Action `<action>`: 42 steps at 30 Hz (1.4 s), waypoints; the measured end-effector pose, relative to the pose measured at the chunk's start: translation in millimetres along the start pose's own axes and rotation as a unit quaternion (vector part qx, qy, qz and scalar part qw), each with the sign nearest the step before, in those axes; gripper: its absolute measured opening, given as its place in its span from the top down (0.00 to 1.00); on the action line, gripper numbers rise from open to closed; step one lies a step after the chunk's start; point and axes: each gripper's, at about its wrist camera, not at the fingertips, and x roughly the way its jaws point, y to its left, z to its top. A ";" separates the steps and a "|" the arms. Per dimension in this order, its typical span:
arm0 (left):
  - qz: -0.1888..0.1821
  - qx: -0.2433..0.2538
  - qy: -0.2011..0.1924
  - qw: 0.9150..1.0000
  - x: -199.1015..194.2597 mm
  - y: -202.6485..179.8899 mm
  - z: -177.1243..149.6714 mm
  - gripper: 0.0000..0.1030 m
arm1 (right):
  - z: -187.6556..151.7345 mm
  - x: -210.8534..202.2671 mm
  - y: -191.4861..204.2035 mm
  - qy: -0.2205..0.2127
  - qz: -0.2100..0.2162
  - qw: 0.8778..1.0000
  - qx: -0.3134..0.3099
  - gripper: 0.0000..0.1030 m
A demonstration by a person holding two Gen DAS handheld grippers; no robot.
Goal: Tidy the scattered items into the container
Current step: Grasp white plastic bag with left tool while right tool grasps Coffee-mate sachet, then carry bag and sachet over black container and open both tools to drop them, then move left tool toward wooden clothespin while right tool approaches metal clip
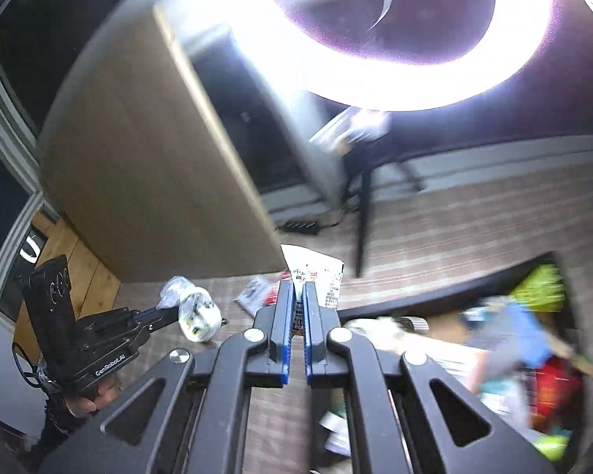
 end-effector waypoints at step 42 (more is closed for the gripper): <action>0.077 0.014 0.043 0.996 -35.5 41.2 -55.6 0.72 | -58.9 19.2 24.2 0.095 0.040 0.989 -0.105 0.64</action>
